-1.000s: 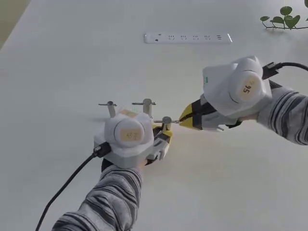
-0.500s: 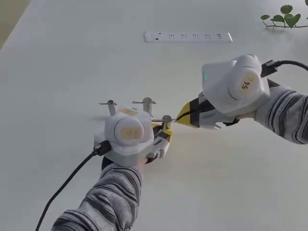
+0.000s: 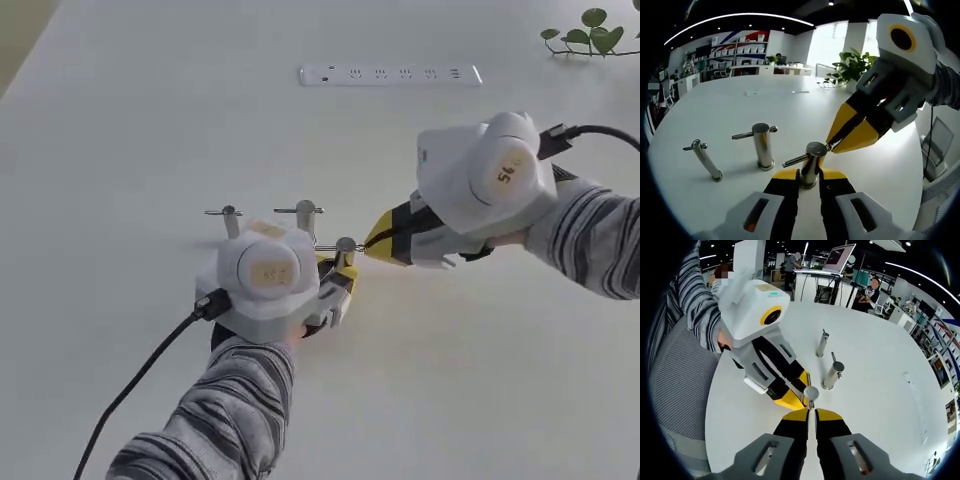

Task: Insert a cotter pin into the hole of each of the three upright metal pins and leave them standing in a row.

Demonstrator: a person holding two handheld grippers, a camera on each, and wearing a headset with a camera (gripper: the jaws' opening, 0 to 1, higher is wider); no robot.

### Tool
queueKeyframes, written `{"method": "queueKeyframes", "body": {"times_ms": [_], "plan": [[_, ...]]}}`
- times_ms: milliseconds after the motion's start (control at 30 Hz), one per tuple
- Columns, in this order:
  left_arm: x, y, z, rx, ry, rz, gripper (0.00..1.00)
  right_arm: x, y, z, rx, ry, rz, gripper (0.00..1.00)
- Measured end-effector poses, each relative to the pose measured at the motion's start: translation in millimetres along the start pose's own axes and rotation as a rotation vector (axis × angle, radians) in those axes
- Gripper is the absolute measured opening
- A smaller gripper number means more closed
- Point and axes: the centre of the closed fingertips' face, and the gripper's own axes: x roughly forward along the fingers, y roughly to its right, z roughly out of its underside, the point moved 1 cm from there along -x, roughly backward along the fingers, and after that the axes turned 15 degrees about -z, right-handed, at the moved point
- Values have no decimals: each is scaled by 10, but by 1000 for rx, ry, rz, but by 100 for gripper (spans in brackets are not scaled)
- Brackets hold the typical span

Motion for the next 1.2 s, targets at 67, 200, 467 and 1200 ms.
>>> {"method": "queueKeyframes", "body": {"times_ms": [67,200,467,1200], "plan": [[-3,-11,17,16,-6,-6,15,-4,1,3,16,6,4,2],[-32,-19,13,26,0,3,21,-6,-10,-23,68,49,6,7],[-177,-52,27,125,20,14,35,62,-5,-64,182,159,-17,16],[-537,-147,-121,58,55,53,58,276,56,-115,226,217,-3,9]]}}
